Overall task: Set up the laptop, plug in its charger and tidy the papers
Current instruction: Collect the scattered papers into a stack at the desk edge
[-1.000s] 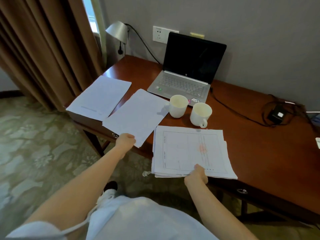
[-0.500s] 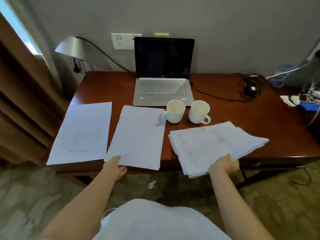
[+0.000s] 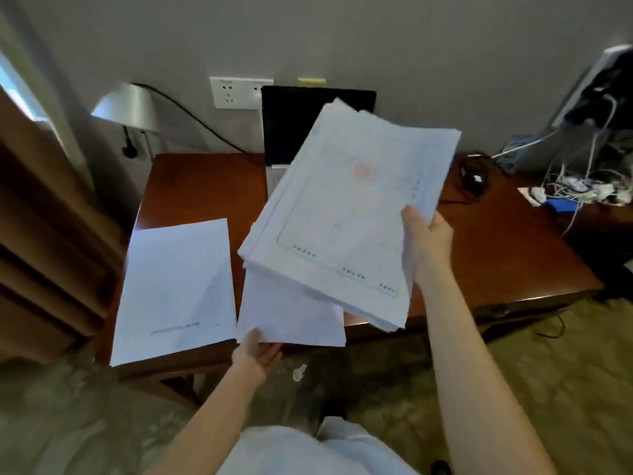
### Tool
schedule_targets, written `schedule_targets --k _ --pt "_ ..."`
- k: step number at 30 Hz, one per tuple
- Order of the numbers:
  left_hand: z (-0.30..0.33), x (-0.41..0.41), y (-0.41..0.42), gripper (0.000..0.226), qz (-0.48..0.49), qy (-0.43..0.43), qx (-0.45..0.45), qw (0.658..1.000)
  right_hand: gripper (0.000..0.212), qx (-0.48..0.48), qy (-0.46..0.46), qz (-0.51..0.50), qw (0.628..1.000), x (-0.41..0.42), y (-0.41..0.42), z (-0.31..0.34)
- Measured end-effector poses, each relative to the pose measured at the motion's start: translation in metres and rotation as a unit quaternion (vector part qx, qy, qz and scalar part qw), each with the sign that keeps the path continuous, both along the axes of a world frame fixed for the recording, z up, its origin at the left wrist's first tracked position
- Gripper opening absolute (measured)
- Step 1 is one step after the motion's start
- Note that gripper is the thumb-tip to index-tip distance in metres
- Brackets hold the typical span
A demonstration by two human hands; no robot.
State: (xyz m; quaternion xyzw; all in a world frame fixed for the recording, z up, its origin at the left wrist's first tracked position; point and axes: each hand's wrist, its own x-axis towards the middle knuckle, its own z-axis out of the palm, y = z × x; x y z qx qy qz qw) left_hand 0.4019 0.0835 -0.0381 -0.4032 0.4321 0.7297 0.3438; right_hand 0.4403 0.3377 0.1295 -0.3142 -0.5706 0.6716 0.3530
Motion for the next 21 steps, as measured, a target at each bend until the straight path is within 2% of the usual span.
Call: schedule_targets --k 2,4,7,8,10,13,15,16,19,21 --pt "0.005 0.001 -0.001 0.044 0.036 0.012 0.034 0.999 0.014 -0.017 -0.059 0.118 0.991 -0.030 -0.022 -0.033" --pt "0.009 -0.003 -0.004 0.038 0.101 0.031 0.075 0.992 0.015 0.015 -0.182 0.183 0.966 -0.048 -0.037 -0.080" --pt "0.009 -0.005 -0.013 0.057 0.139 0.046 0.182 0.972 0.024 0.046 -0.353 0.170 0.919 -0.045 -0.049 -0.142" --pt "0.009 -0.006 -0.014 0.065 0.134 0.042 0.206 0.968 0.025 0.051 -0.387 0.158 0.907 -0.038 -0.053 -0.155" --pt "0.011 -0.011 -0.013 0.066 0.097 0.070 0.208 0.971 0.022 0.098 -0.425 0.131 0.890 -0.023 -0.058 -0.169" --pt "0.021 -0.023 -0.013 0.042 -0.013 0.151 0.141 0.978 0.019 0.160 -0.445 0.109 0.874 -0.017 -0.059 -0.175" --pt "0.027 -0.030 -0.012 0.029 -0.083 0.136 0.059 0.986 0.023 0.156 -0.446 0.110 0.874 -0.022 -0.059 -0.170" --pt "0.027 -0.032 -0.010 0.032 -0.118 0.138 0.002 0.983 0.023 0.152 -0.443 0.117 0.876 -0.024 -0.059 -0.169" --pt "0.030 -0.037 -0.001 0.040 -0.231 0.233 -0.131 0.935 0.031 0.126 -0.439 0.102 0.884 -0.030 -0.053 -0.167" --pt "0.031 -0.035 0.000 0.037 -0.245 0.275 -0.171 0.914 0.038 0.106 -0.435 0.089 0.890 -0.030 -0.052 -0.167"
